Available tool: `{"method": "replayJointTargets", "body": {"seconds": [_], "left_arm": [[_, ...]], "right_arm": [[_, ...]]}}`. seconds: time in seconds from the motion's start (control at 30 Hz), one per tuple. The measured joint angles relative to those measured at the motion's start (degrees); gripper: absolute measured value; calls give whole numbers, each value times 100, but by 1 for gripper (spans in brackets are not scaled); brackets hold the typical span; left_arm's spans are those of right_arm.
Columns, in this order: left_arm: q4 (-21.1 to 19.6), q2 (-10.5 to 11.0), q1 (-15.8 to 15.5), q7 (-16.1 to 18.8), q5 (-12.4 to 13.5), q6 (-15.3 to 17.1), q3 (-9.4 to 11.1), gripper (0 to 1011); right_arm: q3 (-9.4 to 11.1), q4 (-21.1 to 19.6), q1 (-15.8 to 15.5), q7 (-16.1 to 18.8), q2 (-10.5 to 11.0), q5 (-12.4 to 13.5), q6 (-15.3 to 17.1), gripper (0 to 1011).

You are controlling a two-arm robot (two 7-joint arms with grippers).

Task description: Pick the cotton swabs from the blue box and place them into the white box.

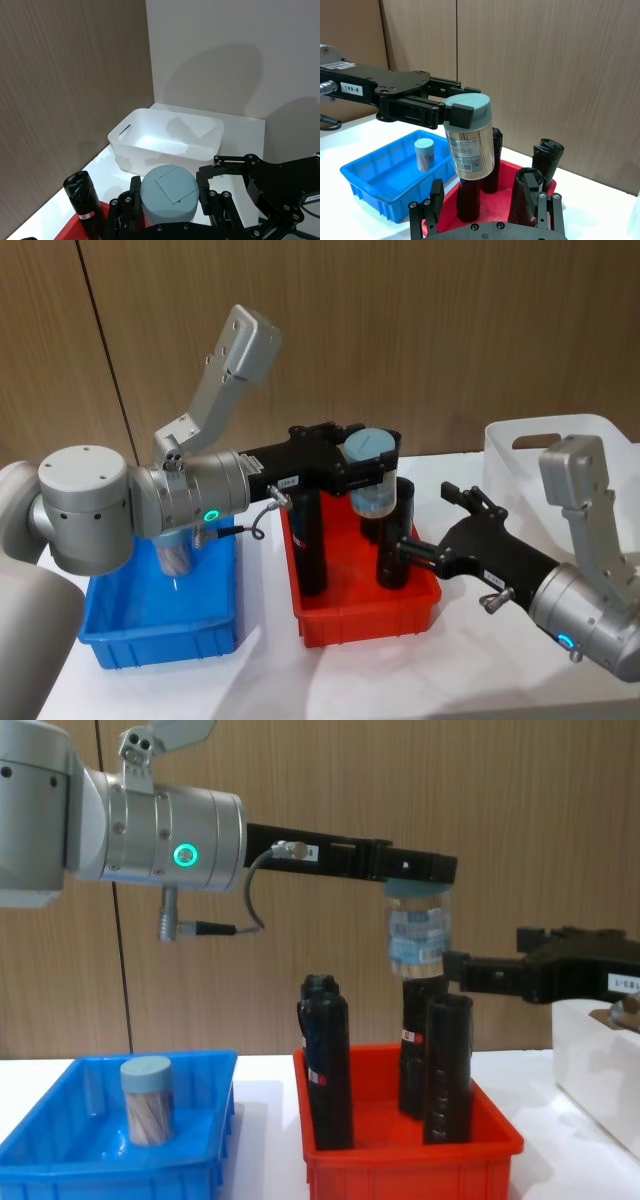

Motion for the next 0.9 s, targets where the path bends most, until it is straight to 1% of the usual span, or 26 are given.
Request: {"method": "replayJointTargets", "body": {"seconds": [0.47, 0.9], "left_arm": [[0, 0, 0, 0, 0, 0, 0, 665], [0, 0, 0, 0, 1, 0, 0, 665]], "right_arm": [[-49, 267, 251, 28, -151, 45, 68, 1002], [-125, 550, 495, 97, -305, -19, 61, 1002]]}}
